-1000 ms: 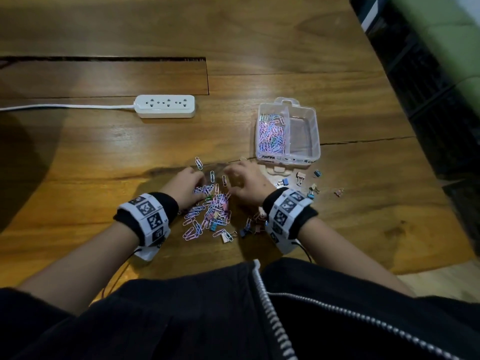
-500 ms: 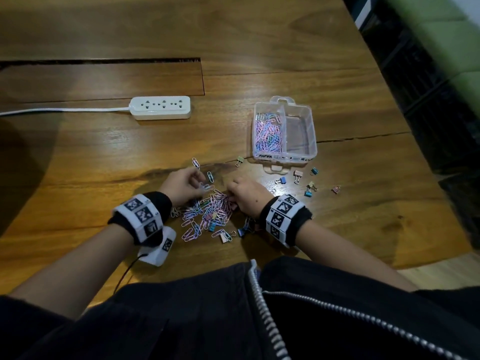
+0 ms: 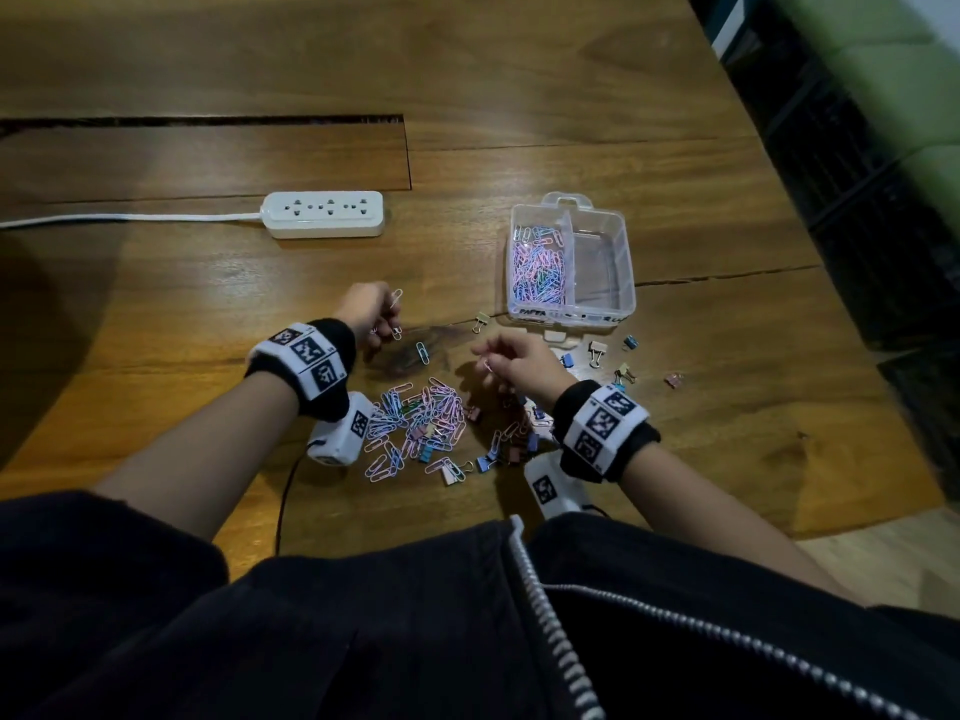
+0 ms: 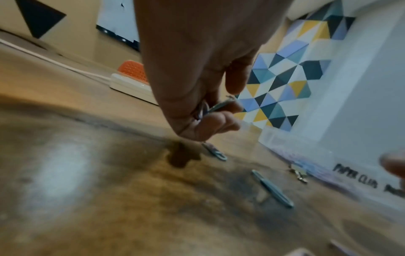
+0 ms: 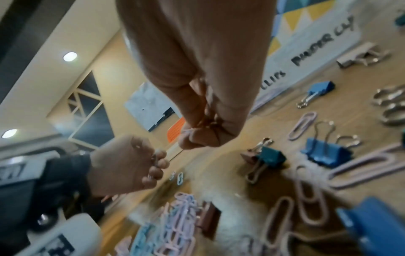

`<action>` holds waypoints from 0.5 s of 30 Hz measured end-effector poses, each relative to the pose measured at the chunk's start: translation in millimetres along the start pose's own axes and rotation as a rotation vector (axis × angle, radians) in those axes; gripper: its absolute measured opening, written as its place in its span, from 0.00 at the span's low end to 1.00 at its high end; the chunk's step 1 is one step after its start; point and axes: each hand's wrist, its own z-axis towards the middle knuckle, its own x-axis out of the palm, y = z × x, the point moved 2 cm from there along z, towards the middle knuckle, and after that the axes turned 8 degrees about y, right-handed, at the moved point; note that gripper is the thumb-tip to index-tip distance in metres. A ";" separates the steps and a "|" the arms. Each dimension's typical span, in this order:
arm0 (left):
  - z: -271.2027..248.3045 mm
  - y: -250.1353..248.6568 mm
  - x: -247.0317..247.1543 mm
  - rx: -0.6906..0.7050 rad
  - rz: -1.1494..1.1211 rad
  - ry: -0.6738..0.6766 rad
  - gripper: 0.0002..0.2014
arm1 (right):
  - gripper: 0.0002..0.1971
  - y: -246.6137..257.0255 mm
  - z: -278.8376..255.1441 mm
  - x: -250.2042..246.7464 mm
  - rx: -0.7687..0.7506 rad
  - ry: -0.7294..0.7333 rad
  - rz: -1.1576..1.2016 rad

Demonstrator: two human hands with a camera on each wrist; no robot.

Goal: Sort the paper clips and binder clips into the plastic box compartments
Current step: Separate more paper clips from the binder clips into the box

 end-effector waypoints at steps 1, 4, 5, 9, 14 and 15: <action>3.4 0.4 -0.4 -0.004 0.019 -0.008 0.12 | 0.14 1.4 -0.8 -0.2 0.017 0.022 0.129; 9.9 -0.4 -2.2 -0.004 0.019 0.043 0.15 | 0.13 10.7 -0.1 4.5 0.061 0.053 0.289; 11.0 0.1 -3.4 -0.009 0.022 0.059 0.16 | 0.11 14.8 1.5 7.5 0.066 0.045 0.228; 12.1 4.2 -5.8 -0.008 0.172 0.066 0.13 | 0.04 29.6 17.5 27.9 0.025 0.023 -0.198; 13.1 4.4 -7.2 0.128 0.759 -0.008 0.13 | 0.15 29.1 41.4 46.3 -0.017 -0.007 -0.708; 14.0 5.4 -7.9 0.135 0.862 0.010 0.14 | 0.16 28.3 42.0 48.1 -0.012 0.012 -0.746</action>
